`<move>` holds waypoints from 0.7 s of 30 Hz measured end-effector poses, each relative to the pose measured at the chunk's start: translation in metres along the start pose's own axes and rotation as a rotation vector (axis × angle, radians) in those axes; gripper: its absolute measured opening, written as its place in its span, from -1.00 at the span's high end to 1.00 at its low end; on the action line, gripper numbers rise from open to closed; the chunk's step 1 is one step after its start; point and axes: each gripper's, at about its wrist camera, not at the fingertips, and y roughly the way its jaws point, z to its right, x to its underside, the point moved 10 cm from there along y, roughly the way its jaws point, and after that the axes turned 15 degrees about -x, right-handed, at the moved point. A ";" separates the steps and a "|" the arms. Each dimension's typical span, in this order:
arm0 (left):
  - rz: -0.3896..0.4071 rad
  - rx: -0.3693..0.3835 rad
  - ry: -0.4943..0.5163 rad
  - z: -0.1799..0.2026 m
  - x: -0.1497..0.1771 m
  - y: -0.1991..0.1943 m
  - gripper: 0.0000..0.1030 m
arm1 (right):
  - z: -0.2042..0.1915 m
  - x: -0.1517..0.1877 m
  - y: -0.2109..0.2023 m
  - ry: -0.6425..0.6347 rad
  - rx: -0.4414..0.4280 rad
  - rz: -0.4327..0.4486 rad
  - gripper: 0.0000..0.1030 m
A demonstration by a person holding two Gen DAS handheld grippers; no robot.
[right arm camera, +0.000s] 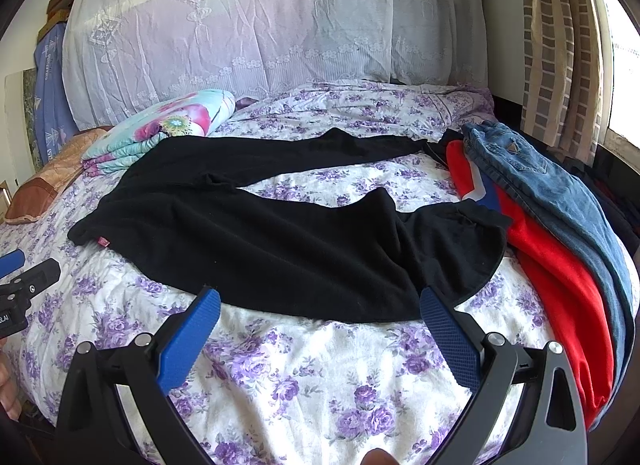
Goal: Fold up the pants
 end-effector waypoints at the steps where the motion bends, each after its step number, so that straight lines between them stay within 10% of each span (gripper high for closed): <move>1: -0.004 0.001 0.000 0.000 0.001 0.002 -0.92 | 0.000 0.000 0.001 0.000 0.002 -0.003 -0.93; 13: -0.070 -0.119 0.063 -0.092 -0.002 0.082 -0.92 | 0.008 -0.005 0.018 -0.092 -0.019 -0.013 -0.93; 21: -0.249 -0.009 0.039 -0.138 -0.007 0.175 -0.63 | -0.001 -0.011 0.054 -0.255 -0.016 -0.092 -0.93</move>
